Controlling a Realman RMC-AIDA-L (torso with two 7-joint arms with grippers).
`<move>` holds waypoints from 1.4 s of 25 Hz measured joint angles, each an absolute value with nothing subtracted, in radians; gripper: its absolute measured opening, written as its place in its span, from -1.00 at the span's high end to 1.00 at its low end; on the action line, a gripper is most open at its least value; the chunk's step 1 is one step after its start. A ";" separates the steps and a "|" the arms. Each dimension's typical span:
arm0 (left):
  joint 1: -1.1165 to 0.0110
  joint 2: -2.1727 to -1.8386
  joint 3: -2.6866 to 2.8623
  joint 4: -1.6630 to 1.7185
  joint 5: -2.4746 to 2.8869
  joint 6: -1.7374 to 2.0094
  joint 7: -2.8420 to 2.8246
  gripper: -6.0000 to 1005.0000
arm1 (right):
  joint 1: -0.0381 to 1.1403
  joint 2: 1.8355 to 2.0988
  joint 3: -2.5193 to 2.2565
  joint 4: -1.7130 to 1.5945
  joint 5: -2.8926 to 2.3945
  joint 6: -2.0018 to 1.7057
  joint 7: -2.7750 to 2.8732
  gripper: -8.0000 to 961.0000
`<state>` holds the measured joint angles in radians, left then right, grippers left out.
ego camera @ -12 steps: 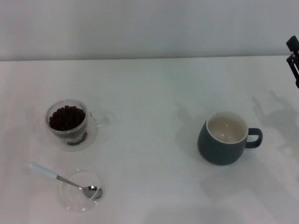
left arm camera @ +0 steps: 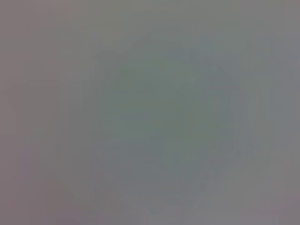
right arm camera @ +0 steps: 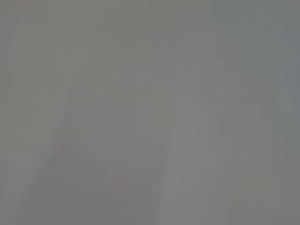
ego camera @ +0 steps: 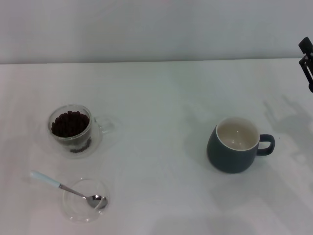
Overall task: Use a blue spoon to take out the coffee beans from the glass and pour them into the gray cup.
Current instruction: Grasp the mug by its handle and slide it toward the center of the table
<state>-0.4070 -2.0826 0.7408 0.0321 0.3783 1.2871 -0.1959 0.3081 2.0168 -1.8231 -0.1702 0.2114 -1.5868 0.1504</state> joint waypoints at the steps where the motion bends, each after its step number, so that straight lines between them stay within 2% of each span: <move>1: -0.407 -2.083 0.742 0.032 0.381 1.289 -0.194 -0.40 | 0.306 2.017 -1.823 -0.172 0.211 -1.588 0.150 -0.21; 21: -0.393 -2.076 0.741 0.008 0.382 1.297 -0.182 -0.40 | 0.264 2.013 -1.969 -0.067 0.204 -1.569 0.191 -0.22; 35: -0.387 -2.078 0.741 0.025 0.378 1.300 -0.160 -0.40 | 0.130 2.012 -2.023 -0.034 0.188 -1.597 0.198 -0.22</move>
<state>-0.3867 -2.0777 0.7412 0.0252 0.3780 1.3000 -0.1599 0.1295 2.0122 -2.0227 -0.0343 0.1878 -1.5970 0.1983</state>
